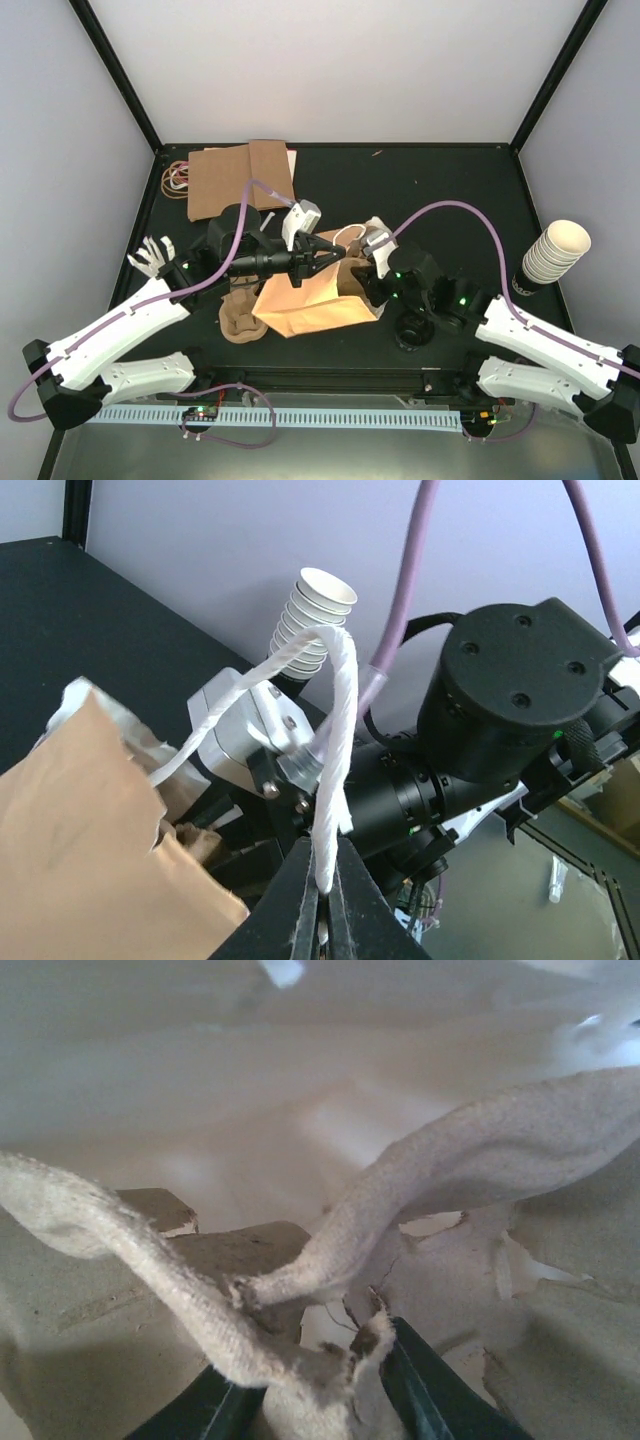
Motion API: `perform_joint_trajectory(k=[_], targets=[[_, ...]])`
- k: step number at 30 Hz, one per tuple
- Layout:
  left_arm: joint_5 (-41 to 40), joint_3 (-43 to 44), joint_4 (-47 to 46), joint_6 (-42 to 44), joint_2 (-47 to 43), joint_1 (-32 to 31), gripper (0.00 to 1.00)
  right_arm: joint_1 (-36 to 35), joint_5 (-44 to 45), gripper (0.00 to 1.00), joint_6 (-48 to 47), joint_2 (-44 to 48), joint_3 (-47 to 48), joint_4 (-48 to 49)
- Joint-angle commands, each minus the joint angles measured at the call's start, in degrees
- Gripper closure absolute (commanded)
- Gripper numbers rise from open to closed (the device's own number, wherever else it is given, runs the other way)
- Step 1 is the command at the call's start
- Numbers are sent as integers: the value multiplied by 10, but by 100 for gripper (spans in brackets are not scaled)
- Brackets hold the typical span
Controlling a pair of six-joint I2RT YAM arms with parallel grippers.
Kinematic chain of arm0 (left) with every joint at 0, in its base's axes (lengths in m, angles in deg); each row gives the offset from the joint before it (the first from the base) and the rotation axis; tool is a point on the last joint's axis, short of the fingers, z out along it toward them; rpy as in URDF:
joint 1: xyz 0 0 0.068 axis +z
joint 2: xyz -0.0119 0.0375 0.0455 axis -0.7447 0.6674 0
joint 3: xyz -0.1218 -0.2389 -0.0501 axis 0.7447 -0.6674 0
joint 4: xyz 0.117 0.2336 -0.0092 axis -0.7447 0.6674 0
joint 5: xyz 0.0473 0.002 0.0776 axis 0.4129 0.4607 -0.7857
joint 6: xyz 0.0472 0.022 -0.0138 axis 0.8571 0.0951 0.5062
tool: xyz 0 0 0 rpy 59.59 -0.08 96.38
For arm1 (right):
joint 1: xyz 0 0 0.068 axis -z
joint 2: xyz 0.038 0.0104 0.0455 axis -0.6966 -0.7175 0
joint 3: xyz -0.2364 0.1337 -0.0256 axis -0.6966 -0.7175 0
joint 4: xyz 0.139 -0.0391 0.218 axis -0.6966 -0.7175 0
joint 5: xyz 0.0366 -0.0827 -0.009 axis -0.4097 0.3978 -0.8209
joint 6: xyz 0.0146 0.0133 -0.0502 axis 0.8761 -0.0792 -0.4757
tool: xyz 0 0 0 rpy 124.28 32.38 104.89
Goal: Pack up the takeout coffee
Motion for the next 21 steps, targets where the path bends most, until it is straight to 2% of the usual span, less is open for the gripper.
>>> perform_joint_trajectory(k=[1,9,21], targets=[[13,-6,-38,-17,1,2,98,-25,10,70,-10,16,-16,39],[-26,-31,-89,-58,-19,2,98,-30,-37,70,-21,6,-37,46],[-76,-91,-101,-46,-92,2,98,-41,-119,73,-21,-41,-26,21]])
